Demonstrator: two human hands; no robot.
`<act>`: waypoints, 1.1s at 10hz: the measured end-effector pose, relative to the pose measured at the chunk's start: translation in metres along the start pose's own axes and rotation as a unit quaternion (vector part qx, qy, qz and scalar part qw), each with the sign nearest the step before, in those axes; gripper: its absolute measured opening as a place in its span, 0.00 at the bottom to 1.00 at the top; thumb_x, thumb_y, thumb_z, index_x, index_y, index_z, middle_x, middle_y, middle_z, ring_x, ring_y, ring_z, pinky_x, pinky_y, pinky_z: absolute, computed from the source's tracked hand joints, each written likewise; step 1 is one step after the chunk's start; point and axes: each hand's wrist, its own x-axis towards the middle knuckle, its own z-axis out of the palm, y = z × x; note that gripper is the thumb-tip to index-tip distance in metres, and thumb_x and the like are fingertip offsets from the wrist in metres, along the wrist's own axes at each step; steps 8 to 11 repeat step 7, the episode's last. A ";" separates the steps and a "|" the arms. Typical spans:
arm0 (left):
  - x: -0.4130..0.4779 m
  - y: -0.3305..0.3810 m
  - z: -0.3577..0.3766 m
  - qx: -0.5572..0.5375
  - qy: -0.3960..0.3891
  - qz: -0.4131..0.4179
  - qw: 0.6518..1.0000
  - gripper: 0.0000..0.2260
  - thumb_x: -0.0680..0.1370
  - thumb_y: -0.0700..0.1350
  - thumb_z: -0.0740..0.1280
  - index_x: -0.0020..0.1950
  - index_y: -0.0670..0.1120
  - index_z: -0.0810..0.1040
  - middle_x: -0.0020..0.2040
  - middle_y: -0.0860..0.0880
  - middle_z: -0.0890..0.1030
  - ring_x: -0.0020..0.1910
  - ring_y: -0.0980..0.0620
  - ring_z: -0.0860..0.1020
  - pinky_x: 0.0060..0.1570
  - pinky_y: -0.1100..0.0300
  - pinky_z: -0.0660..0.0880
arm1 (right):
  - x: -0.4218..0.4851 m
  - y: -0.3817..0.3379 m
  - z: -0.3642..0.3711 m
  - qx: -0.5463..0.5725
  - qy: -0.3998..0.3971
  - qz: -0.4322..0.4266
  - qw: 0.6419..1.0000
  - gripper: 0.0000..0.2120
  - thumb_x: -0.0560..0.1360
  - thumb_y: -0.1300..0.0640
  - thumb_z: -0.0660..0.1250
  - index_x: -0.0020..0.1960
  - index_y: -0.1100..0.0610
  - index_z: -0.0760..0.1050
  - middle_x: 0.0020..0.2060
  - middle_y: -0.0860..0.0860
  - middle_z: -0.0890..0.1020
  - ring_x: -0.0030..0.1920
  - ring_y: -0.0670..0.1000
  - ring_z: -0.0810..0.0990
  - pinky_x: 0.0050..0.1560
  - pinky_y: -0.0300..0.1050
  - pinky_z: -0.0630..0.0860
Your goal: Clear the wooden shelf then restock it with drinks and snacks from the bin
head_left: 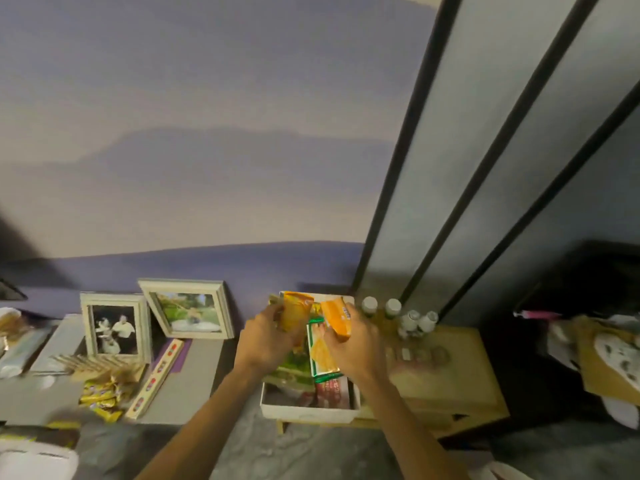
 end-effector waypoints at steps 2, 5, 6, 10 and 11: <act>0.026 -0.055 0.091 0.048 -0.001 -0.074 0.996 0.24 0.76 0.69 0.65 0.66 0.57 0.78 0.56 0.47 0.86 0.52 0.42 0.85 0.53 0.47 0.82 | -0.013 0.072 0.084 -0.042 -0.003 -0.021 0.999 0.33 0.78 0.34 0.69 0.77 0.50 0.74 0.61 0.51 0.85 0.58 0.55 0.84 0.57 0.50 0.81; 0.050 -0.098 0.130 0.131 0.056 -0.034 0.989 0.32 0.73 0.75 0.61 0.69 0.56 0.73 0.57 0.45 0.84 0.53 0.41 0.83 0.50 0.46 0.82 | -0.018 0.076 0.131 -0.115 0.053 -0.034 0.991 0.40 0.78 0.33 0.68 0.81 0.56 0.68 0.77 0.56 0.74 0.79 0.60 0.68 0.73 0.65 0.69; 0.049 -0.101 0.124 0.107 0.051 -0.020 0.993 0.35 0.70 0.77 0.64 0.69 0.56 0.72 0.60 0.50 0.83 0.56 0.46 0.83 0.53 0.46 0.83 | -0.019 0.077 0.125 -0.120 0.024 -0.032 0.992 0.44 0.78 0.27 0.63 0.83 0.55 0.63 0.80 0.55 0.70 0.82 0.58 0.63 0.78 0.63 0.65; 0.046 -0.101 0.116 0.083 0.042 0.009 0.996 0.34 0.71 0.77 0.66 0.68 0.58 0.73 0.62 0.54 0.83 0.57 0.49 0.83 0.54 0.48 0.83 | -0.022 0.076 0.112 -0.102 0.007 -0.030 0.994 0.47 0.77 0.24 0.61 0.84 0.55 0.62 0.81 0.53 0.69 0.82 0.55 0.64 0.79 0.61 0.65; 0.046 -0.101 0.116 0.083 0.042 0.009 0.996 0.34 0.71 0.77 0.66 0.68 0.58 0.73 0.62 0.54 0.83 0.57 0.49 0.83 0.54 0.48 0.83 | -0.022 0.076 0.112 -0.102 0.007 -0.030 0.994 0.47 0.77 0.24 0.61 0.84 0.55 0.62 0.81 0.53 0.69 0.82 0.55 0.64 0.79 0.61 0.65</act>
